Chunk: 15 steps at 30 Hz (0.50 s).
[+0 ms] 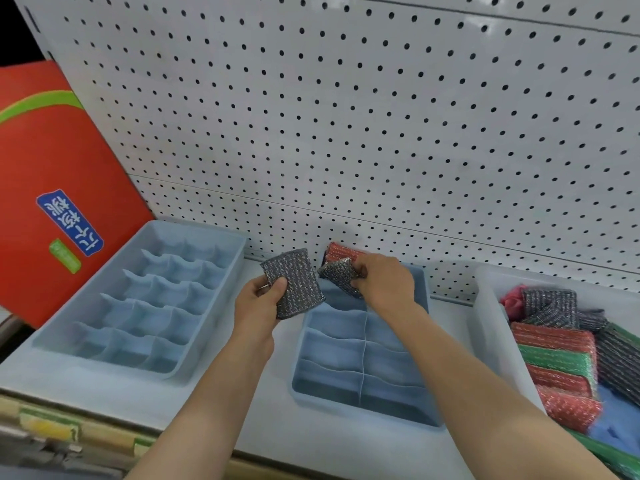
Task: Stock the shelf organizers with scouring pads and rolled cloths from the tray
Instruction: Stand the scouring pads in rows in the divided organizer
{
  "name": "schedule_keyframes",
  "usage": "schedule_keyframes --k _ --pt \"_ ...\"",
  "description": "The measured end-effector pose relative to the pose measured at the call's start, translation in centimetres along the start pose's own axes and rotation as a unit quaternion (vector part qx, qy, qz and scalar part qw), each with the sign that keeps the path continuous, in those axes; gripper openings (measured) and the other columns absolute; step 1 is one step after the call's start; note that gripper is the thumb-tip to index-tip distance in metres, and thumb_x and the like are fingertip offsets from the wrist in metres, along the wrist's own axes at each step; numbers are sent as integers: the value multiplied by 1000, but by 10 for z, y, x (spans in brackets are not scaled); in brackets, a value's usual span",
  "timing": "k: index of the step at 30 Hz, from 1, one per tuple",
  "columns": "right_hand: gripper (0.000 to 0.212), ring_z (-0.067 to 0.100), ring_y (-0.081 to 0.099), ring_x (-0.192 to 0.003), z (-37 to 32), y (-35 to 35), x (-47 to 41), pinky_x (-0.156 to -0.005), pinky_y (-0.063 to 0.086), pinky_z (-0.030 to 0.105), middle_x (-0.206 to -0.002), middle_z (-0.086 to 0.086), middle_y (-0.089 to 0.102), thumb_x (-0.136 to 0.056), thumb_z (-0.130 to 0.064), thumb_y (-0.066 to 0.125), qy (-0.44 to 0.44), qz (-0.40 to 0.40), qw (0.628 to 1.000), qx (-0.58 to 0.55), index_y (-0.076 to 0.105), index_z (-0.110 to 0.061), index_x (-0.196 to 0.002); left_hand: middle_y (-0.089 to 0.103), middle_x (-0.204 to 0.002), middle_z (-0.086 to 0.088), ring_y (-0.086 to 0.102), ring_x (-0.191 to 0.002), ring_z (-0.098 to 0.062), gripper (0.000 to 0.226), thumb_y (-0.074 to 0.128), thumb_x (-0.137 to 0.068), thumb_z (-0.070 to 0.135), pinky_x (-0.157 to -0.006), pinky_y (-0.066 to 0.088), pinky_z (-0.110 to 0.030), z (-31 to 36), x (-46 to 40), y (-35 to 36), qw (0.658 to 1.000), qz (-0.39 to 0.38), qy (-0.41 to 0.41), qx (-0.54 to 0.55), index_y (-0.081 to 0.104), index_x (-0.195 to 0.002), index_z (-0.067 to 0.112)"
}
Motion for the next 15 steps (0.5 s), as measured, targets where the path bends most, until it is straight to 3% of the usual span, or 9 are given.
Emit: schedule_keyframes --k 5,12,15 --pt "24 26 63 -102 -4 1 -4 -75 49 31 -109 1 68 -86 -16 66 8 -24 999 20 70 -27 -107 71 -111 -10 69 -97 -23 29 65 -94 12 -91 56 -47 -5 1 1 1000 0 -8 2 61 -121 7" --pt "24 30 65 -97 -15 37 -9 -66 46 30 -108 7 67 -85 -5 60 -24 -46 996 69 70 -15 -104 70 -110 -12 69 -95 -24 29 67 -92 11 -86 58 -42 -4 2 3 1000 -2 -1 3 60 -120 6" --pt "24 29 62 -104 -11 47 -7 -76 46 33 -115 6 64 -88 -19 66 -61 -39 997 9 70 -14 -111 71 -108 -11 70 -97 -26 29 70 -90 11 -85 58 -41 -2 6 6 1000 -19 3 4 62 -118 7"
Point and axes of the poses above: each hand's wrist, its own x-axis away from the middle knuckle, its own y-axis out of the palm, z = x × y, the point moved 8 cm from there along -x, towards the middle knuckle
